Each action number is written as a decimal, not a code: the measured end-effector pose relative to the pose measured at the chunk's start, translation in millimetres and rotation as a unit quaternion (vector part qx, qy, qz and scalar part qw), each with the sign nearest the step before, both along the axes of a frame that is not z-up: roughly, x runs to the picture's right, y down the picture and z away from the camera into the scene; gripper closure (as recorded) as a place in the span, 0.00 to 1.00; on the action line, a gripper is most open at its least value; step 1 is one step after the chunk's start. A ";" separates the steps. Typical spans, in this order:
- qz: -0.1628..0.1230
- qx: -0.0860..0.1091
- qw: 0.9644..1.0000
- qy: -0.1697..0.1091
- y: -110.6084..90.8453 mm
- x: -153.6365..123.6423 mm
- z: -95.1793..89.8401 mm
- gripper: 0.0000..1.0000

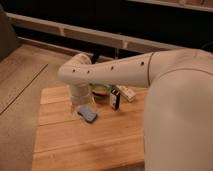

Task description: Push the eraser across the table

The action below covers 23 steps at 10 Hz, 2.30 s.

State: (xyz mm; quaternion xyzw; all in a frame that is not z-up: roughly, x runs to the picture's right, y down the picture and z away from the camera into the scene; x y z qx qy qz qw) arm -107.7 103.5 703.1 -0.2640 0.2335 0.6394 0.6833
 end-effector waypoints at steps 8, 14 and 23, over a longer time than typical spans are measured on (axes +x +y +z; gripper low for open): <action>0.000 0.000 1.000 0.000 0.0 0.0 0.0 0.35; 0.000 0.000 1.000 0.000 -0.2 0.0 -0.2 0.35; -0.036 0.090 0.994 -0.046 -55.3 4.2 29.5 0.35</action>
